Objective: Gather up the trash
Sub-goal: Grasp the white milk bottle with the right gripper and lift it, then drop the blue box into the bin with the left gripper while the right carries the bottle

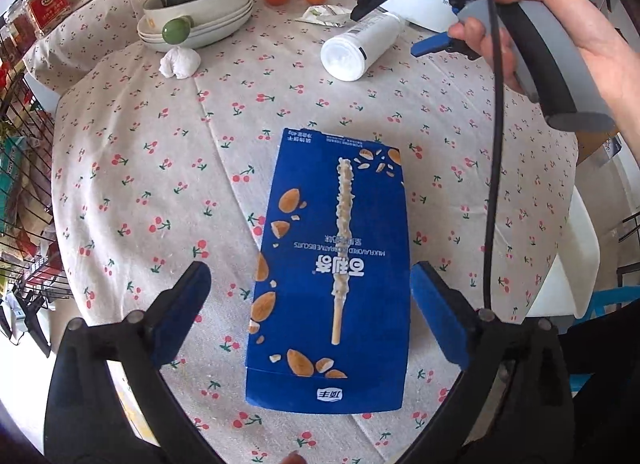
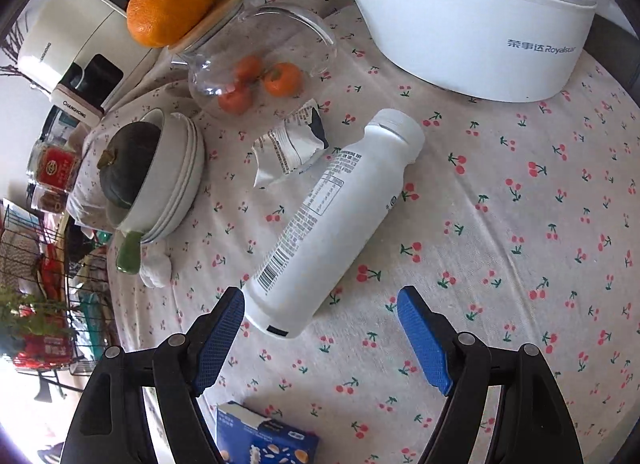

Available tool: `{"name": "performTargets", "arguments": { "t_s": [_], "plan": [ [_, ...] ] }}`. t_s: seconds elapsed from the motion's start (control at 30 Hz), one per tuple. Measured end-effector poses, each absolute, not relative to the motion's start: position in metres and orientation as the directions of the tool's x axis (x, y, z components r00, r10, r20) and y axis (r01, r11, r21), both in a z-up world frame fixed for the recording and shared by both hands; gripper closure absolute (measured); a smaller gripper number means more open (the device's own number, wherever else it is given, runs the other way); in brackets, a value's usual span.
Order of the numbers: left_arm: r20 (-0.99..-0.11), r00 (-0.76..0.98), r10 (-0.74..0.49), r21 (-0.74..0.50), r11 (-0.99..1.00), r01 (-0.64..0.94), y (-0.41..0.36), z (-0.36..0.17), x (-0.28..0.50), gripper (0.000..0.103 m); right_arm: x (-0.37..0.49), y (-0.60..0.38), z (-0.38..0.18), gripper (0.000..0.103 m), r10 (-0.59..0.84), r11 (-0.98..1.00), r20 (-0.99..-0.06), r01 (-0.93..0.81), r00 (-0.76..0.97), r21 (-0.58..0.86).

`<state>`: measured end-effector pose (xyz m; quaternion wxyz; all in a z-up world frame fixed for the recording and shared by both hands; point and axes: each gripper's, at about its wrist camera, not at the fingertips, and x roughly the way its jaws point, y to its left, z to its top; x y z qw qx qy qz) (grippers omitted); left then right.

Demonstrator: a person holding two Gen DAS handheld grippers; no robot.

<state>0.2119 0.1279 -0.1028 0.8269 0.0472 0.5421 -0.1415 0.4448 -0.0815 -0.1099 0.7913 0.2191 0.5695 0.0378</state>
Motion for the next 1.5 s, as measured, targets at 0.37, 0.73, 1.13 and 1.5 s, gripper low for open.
{"name": "performTargets", "arguments": {
  "t_s": [0.37,0.73,1.13,1.5],
  "plan": [
    [-0.917,0.360,-0.170,-0.065,0.956,0.286,0.121,-0.110,0.220,0.003,0.455,-0.082,-0.146,0.051,0.269,0.945,-0.928,0.117,0.259,0.306],
    [-0.929,0.347,-0.128,-0.012,0.949,0.316,0.102,-0.119,0.224,0.003,0.383,-0.150,-0.142,0.053,0.218,0.973,-0.946,0.028,0.241,0.231],
    [-0.943,0.330,-0.050,0.069,0.938,0.339,0.078,-0.144,0.219,0.011,0.265,-0.208,-0.115,0.053,0.190,0.982,-0.937,-0.055,0.292,0.182],
    [-0.886,0.448,-0.119,0.066,0.924,0.376,0.033,-0.095,0.176,0.012,0.182,-0.255,-0.089,0.053,0.222,0.974,-0.903,-0.045,0.369,0.221]
  ]
}}
